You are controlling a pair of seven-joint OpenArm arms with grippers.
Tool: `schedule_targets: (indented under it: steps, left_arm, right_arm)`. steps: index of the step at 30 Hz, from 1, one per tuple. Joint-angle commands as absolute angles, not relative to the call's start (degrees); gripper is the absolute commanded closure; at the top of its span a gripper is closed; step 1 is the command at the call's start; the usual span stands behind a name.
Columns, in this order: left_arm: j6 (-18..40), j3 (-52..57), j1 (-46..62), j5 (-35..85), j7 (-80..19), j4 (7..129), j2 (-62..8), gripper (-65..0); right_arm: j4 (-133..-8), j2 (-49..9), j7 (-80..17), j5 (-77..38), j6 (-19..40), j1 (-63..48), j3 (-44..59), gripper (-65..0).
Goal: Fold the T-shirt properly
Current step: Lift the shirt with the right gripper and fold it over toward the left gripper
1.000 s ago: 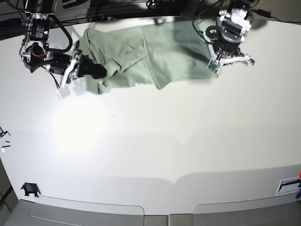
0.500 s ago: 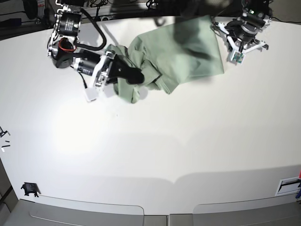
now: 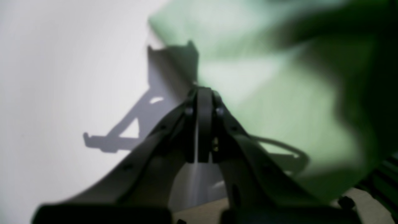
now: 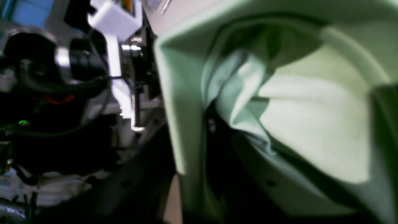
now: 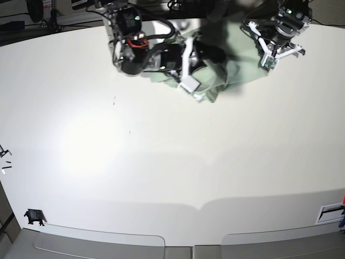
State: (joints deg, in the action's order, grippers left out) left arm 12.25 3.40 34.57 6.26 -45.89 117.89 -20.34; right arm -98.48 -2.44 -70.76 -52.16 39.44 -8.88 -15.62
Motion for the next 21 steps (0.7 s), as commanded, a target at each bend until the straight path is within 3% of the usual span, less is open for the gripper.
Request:
schedule_targets:
  steps: [1,9,16,21]
  left_arm:
    - [12.32,3.66,34.61,6.79,-44.75,118.96,-20.64,0.0]
    - [12.36,3.66,34.61,7.20,-44.49,118.96,-20.64,0.0]
    - [12.43,3.73,34.33,4.12,-43.70,119.04,-20.64,0.0]
    - [6.39,6.63,34.33,-2.92,-45.93,122.89,-20.69,0.0]
  right_arm:
    - [-99.55,-0.82,-68.82,-52.31,40.00,-8.38,-17.10,0.0]
    - [-99.55,5.98,-61.67,-36.60,40.00,-8.38,-26.20,0.0]
    - [-99.53,6.98,-58.89,-25.61,35.99,-7.64,-27.77,0.0]
    - [-99.53,6.98,-58.43,-23.24,34.44,-7.44,-27.73,0.0]
